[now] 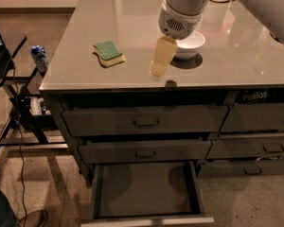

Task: Place sponge into bottom drawer

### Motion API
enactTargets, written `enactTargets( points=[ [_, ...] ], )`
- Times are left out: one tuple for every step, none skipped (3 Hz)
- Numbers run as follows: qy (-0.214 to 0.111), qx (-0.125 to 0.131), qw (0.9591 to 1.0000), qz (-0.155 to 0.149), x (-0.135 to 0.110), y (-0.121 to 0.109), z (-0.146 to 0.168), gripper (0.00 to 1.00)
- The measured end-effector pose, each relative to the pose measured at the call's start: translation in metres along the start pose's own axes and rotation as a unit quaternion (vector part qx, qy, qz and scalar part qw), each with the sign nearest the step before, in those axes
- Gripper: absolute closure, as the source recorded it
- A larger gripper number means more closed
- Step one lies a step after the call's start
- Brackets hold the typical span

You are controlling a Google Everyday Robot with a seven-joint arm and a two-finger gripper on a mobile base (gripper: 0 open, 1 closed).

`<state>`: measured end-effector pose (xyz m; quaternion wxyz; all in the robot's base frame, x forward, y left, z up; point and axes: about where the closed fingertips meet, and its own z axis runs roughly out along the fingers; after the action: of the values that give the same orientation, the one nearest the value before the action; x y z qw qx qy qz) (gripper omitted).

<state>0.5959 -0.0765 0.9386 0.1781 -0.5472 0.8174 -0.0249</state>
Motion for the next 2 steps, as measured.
enactTargets(
  points=[
    [-0.008, 0.0, 1.0, -0.001, -0.005, 0.001, 0.004, 0.0],
    [-0.03, 0.005, 0.9995, -0.003, -0.042, -0.007, 0.018, 0.0]
  ],
)
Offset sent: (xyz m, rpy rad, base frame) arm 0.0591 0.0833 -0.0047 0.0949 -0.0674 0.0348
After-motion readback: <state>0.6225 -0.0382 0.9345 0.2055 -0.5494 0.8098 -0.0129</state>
